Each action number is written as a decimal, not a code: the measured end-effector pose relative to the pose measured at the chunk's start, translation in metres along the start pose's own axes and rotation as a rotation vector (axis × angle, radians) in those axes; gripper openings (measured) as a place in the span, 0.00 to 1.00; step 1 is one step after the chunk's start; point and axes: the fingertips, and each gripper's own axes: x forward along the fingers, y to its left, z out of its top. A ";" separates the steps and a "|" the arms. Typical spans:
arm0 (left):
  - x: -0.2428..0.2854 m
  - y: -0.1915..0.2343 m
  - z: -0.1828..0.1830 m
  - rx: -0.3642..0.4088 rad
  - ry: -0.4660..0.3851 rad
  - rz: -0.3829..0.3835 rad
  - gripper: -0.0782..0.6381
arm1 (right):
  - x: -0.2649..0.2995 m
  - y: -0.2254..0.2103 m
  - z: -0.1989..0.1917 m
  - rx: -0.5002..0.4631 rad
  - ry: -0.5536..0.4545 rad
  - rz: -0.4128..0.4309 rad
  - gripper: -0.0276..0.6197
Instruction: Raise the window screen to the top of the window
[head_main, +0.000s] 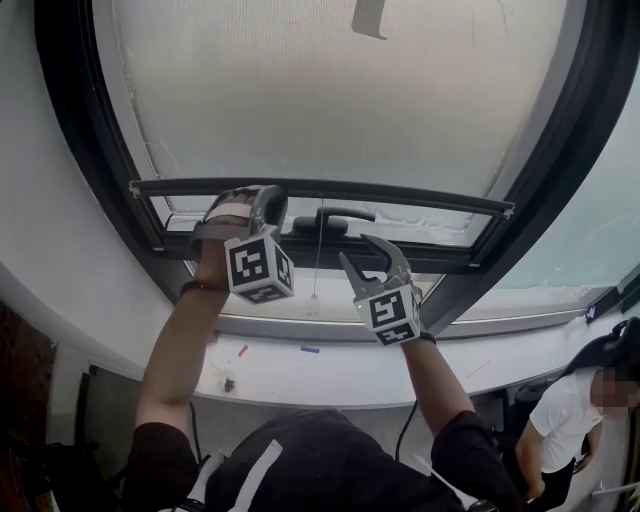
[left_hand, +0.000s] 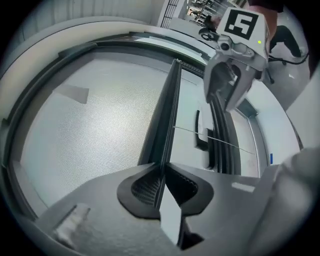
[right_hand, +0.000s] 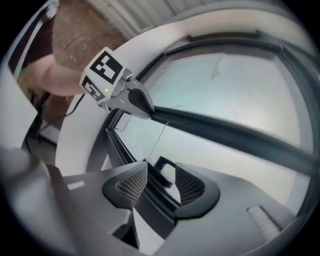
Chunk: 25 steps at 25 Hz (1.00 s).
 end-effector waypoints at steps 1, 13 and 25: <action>-0.001 0.007 0.002 -0.003 -0.005 0.013 0.16 | 0.007 0.010 -0.004 0.101 -0.005 0.051 0.31; -0.014 0.064 0.019 -0.006 -0.052 0.081 0.16 | 0.062 0.036 -0.018 0.462 0.008 0.144 0.29; -0.023 0.116 0.033 -0.046 -0.109 0.153 0.18 | 0.067 0.054 -0.009 0.431 0.000 0.178 0.05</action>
